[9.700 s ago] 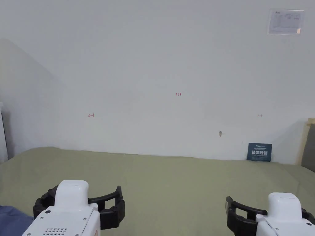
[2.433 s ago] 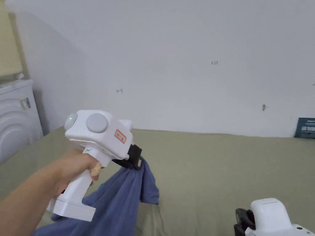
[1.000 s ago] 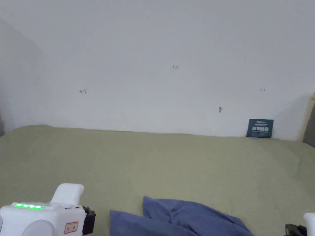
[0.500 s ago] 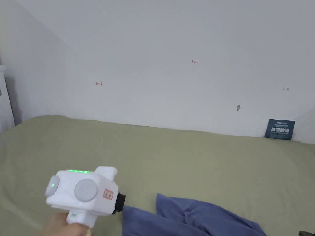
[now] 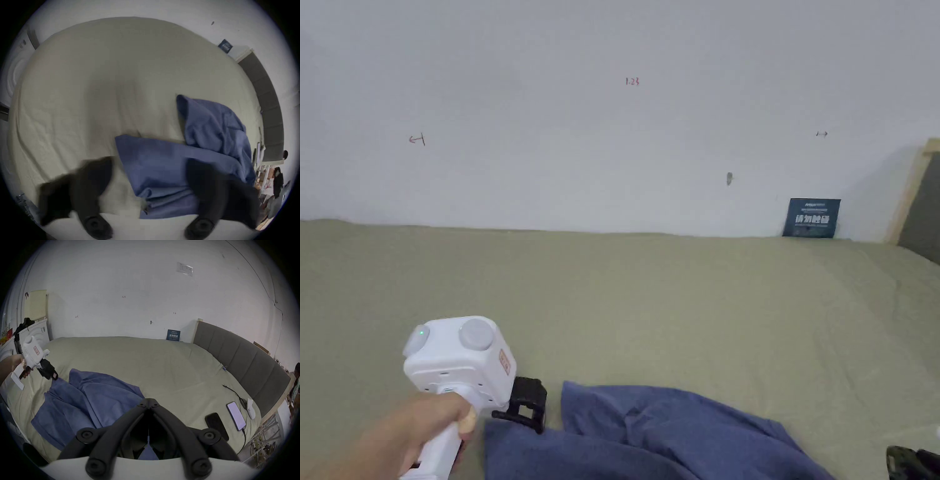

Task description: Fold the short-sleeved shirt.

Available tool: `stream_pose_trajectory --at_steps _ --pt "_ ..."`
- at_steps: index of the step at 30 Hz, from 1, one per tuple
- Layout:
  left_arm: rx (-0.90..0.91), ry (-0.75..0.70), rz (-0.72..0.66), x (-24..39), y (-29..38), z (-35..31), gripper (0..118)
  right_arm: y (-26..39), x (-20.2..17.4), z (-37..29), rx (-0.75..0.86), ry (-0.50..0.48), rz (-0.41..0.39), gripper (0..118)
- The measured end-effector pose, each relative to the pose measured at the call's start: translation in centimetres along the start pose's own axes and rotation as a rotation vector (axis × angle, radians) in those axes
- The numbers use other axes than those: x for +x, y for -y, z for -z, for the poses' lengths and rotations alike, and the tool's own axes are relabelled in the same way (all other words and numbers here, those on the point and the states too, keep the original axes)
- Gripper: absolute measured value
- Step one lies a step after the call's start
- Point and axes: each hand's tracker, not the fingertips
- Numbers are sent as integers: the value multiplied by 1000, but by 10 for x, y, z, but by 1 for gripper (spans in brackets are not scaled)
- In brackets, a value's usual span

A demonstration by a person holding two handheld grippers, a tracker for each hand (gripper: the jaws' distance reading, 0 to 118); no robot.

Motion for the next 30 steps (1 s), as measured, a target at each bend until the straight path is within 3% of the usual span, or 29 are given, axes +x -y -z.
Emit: stream_pose_trajectory --at_steps 7,8,11,19,20,22,23,24,25,30 --pt "-24 21 -24 0 -2 19 95 7 -6 4 -21 -17 -19 0" --pt "-26 25 -26 -3 -4 22 84 9 -6 4 -22 -21 -13 0" --pt "-5 39 -24 -4 3 25 6 13 -3 5 -32 -13 -10 0" --pt "63 100 -28 -2 16 4 5 20 14 7 -86 -38 47 3" --pt "75 110 -32 -2 14 -1 5 20 16 9 -118 -85 79 17" --pt "84 123 -35 -1 15 -5 5 20 22 15 -208 -200 150 105" --pt "87 122 -34 0 16 -7 5 21 22 23 -298 -250 183 117" --pt "94 120 -27 8 23 -17 5 22 20 27 -388 -313 193 113" --pt "95 121 -20 11 25 -20 5 25 16 34 -365 -327 215 113" --pt "95 132 -24 9 20 -19 5 36 1 59 -491 -239 159 113"
